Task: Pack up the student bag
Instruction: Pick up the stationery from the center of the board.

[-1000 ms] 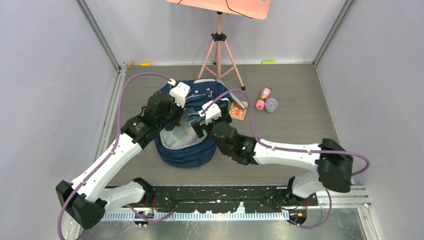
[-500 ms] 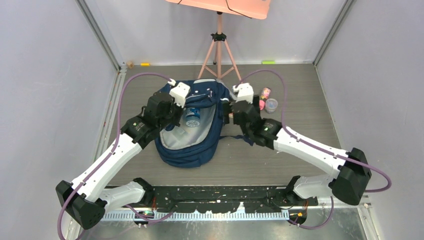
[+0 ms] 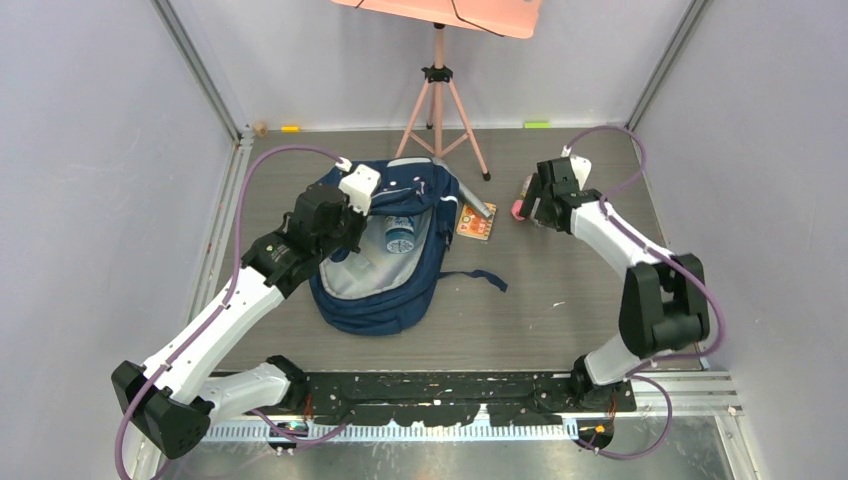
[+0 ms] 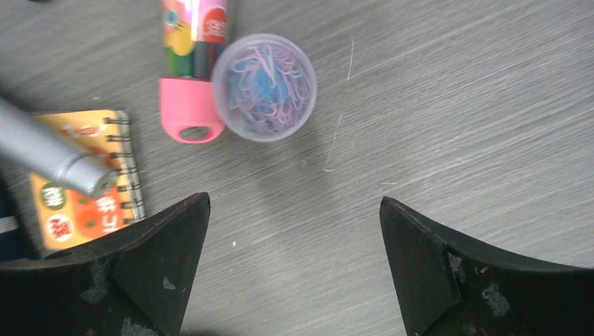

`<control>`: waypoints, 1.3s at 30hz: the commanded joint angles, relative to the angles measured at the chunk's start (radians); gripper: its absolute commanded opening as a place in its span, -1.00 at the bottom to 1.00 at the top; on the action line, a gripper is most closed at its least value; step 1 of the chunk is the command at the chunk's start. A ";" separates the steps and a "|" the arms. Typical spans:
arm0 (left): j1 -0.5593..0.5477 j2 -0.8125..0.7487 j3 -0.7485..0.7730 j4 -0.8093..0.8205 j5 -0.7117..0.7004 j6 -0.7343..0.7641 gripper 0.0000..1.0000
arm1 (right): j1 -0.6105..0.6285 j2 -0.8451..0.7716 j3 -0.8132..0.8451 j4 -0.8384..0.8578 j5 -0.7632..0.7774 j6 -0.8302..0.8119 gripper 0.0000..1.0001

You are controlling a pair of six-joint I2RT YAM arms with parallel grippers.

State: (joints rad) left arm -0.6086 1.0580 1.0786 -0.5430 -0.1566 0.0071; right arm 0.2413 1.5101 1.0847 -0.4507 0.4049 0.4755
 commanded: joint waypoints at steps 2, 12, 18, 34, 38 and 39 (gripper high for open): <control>-0.010 -0.036 0.066 0.138 0.049 -0.049 -1.00 | -0.077 0.118 0.081 0.017 -0.133 0.023 0.90; -0.009 -0.027 0.066 0.137 0.048 -0.046 -1.00 | -0.104 0.286 0.210 0.011 -0.138 -0.035 0.67; -0.009 -0.026 0.066 0.137 0.045 -0.044 -1.00 | -0.106 0.346 0.265 -0.012 -0.125 -0.043 0.63; -0.009 -0.031 0.066 0.137 0.048 -0.045 -1.00 | -0.042 0.134 0.180 -0.016 -0.082 -0.091 -0.97; -0.009 -0.031 0.067 0.137 0.052 -0.046 -1.00 | 0.111 -0.026 0.083 0.065 -0.078 -0.130 -0.99; -0.009 -0.030 0.066 0.137 0.051 -0.046 -1.00 | 0.143 -0.049 0.056 0.099 -0.080 -0.141 -0.99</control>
State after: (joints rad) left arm -0.6086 1.0580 1.0790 -0.5430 -0.1558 0.0071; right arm 0.2359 1.6421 1.1984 -0.4847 0.3332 0.3916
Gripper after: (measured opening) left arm 0.077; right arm 0.643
